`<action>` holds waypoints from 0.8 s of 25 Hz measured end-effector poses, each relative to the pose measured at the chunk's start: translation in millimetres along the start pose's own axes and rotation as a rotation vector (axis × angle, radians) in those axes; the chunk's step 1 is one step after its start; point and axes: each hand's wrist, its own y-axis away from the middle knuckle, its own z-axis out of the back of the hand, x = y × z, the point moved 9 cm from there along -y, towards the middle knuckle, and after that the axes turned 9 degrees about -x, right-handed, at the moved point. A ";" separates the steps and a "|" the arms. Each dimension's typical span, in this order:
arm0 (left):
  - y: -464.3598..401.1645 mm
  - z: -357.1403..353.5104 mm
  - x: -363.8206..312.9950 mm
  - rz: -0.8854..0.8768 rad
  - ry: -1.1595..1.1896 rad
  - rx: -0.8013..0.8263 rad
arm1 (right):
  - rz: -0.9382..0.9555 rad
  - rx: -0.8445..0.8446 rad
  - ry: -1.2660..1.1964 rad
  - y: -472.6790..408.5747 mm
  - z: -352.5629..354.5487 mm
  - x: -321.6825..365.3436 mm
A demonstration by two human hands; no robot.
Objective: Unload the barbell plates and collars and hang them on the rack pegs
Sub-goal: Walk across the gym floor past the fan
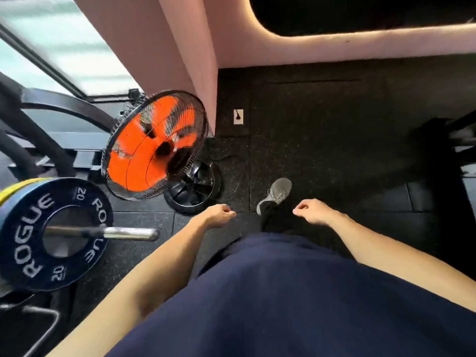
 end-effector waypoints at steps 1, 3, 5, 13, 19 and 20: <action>-24.3 15.6 -13.2 0.002 -0.005 -0.004 | -0.004 -0.003 0.008 -24.1 17.1 8.0; -64.3 47.3 -39.7 0.008 -0.016 -0.013 | 0.001 0.001 0.027 -64.4 50.4 24.7; -106.0 87.9 -75.6 0.013 -0.034 -0.037 | 0.023 0.006 0.045 -105.1 97.3 46.4; -233.4 217.7 -221.8 -0.076 -0.092 -0.070 | -0.004 -0.117 -0.104 -207.5 257.9 87.7; -318.5 245.9 -349.0 -0.295 -0.361 0.080 | -0.208 -0.187 -0.400 -245.4 300.2 39.9; -333.3 247.9 -373.1 -0.327 -0.397 0.114 | -0.259 -0.214 -0.447 -249.4 305.7 30.1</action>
